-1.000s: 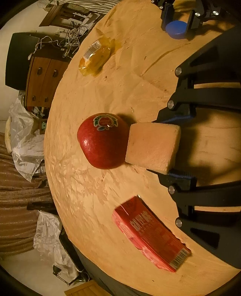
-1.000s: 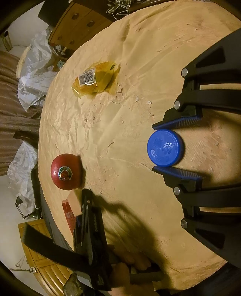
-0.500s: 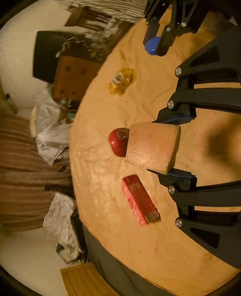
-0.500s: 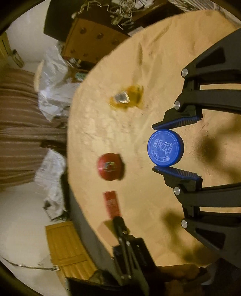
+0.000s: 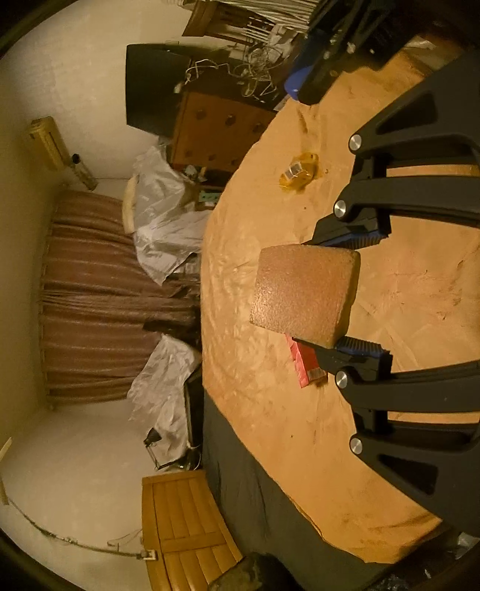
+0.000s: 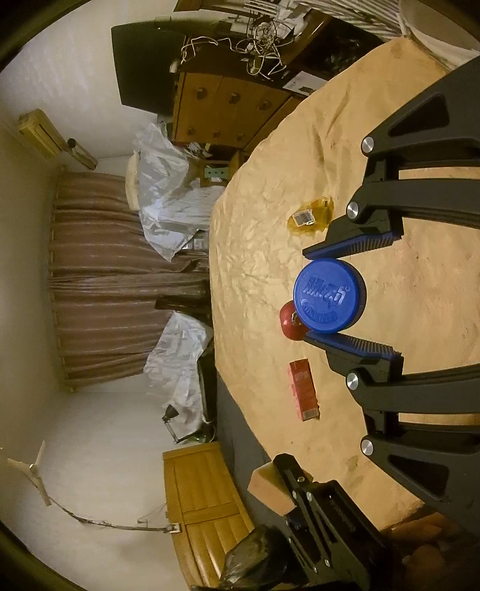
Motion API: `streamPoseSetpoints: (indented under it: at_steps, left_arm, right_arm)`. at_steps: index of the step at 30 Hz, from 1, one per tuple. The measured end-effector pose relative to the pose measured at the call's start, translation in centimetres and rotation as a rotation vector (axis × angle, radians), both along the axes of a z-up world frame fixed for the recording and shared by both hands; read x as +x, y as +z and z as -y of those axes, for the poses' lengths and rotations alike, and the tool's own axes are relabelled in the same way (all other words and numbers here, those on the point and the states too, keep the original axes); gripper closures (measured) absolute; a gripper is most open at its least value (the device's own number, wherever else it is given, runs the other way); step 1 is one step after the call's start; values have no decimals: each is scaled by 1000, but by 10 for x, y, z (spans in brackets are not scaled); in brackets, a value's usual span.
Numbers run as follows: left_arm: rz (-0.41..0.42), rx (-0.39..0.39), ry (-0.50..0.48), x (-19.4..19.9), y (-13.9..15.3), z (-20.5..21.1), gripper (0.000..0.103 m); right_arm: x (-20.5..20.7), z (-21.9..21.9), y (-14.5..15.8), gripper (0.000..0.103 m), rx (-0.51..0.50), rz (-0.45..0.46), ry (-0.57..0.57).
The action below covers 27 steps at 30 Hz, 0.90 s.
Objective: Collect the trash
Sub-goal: 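Lift the bottle cap and sponge and carry both over the bucket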
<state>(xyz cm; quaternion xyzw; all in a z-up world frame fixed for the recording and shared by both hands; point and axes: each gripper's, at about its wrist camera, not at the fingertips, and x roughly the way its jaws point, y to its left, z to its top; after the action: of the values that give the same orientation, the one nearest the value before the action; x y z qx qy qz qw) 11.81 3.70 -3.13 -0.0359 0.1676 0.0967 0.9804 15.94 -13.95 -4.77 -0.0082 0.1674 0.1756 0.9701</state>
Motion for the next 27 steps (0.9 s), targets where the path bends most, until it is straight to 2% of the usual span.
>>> streamPoseSetpoints:
  at_steps: [8, 14, 19, 27]
  left_arm:
    - [-8, 10, -20, -1, 4, 12, 65]
    - [-8, 15, -77, 1, 8, 29, 65]
    - [3, 11, -160, 7, 18, 60, 65]
    - [-17, 10, -366, 18, 27, 137, 65]
  right_arm:
    - [-15, 3, 7, 62, -3, 9, -4]
    - [-22, 21, 18, 62, -11, 2, -32]
    - [-32, 56, 35, 62, -21, 3, -84]
    - [-74, 151, 64, 62, -50, -8, -231]
